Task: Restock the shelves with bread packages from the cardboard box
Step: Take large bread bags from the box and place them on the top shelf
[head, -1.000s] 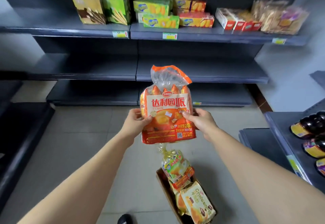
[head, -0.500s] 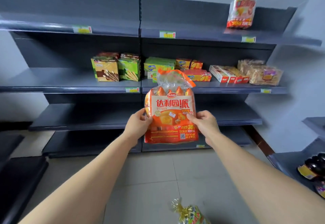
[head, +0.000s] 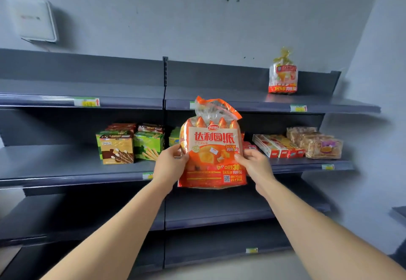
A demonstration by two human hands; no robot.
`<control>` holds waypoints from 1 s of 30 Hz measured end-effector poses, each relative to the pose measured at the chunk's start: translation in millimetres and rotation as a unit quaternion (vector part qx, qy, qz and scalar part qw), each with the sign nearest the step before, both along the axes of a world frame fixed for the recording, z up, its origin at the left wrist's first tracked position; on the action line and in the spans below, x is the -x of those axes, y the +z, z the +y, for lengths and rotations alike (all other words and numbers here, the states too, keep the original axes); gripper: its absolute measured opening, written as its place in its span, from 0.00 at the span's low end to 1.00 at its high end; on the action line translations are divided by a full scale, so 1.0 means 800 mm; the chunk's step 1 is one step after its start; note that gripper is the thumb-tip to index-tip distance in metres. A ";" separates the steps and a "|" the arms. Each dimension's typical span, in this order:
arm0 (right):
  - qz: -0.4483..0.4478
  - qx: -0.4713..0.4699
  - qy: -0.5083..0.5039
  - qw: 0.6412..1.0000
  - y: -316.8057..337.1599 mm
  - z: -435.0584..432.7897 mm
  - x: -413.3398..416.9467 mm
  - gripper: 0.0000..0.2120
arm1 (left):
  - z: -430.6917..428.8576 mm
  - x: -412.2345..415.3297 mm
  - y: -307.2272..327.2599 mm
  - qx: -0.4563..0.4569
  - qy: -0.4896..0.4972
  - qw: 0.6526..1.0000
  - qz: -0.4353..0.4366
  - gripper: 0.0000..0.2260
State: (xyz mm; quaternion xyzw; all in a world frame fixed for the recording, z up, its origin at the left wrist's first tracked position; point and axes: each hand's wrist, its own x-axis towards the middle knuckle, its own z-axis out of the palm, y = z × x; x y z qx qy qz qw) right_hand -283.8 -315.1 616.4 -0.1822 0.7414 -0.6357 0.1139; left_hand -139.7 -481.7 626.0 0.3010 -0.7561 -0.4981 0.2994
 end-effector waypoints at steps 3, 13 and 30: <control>0.031 0.006 -0.023 0.999 0.024 -0.015 0.024 0.13 | -0.016 0.027 0.027 0.025 -0.009 1.000 0.016 0.18; 0.068 0.077 -0.118 0.988 0.113 -0.095 0.120 0.05 | -0.116 0.150 0.128 0.103 -0.077 0.990 0.064 0.13; 0.121 0.070 -0.186 0.972 0.184 -0.131 0.257 0.16 | -0.163 0.335 0.199 0.031 -0.211 0.970 0.114 0.18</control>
